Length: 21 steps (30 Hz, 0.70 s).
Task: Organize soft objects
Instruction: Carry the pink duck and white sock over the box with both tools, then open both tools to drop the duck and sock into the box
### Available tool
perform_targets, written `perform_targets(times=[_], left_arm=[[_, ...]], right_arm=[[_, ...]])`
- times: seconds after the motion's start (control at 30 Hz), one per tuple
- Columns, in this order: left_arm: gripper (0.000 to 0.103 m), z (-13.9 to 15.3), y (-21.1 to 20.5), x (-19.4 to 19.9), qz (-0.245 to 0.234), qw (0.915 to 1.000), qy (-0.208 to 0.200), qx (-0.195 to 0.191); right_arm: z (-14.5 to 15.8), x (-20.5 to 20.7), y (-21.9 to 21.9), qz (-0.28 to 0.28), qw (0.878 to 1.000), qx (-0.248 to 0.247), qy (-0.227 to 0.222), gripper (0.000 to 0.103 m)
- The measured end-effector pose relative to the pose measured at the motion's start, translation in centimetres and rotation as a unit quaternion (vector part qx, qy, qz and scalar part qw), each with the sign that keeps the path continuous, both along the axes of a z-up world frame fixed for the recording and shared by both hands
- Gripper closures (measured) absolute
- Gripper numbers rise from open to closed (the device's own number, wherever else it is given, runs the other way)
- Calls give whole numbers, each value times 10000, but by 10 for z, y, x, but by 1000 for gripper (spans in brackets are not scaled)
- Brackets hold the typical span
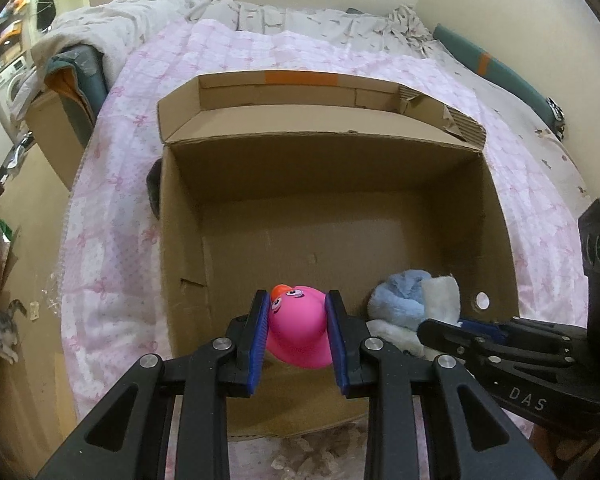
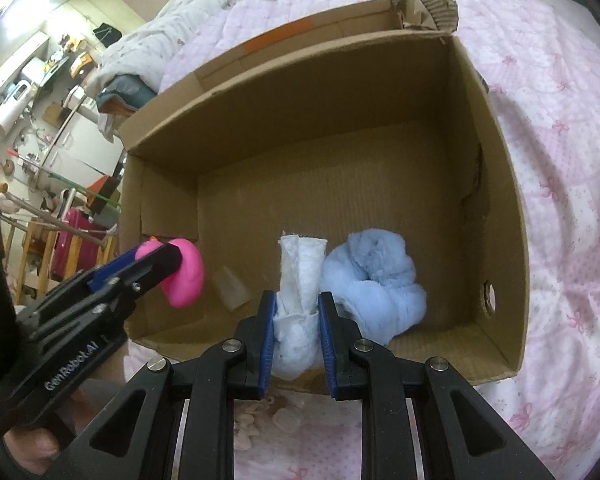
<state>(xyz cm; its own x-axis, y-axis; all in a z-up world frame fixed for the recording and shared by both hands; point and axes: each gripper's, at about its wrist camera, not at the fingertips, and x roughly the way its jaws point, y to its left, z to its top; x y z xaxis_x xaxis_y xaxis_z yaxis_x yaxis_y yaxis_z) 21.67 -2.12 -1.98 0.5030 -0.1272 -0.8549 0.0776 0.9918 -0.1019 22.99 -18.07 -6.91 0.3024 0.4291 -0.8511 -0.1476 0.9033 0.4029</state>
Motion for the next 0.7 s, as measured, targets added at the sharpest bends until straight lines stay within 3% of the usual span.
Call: perform_targets(times=[0.7], left_arm=[[77,-2,-1,1,99,9999,63,80]], right_arm=[[-2,1,2,68,9998,-187,-34,80]])
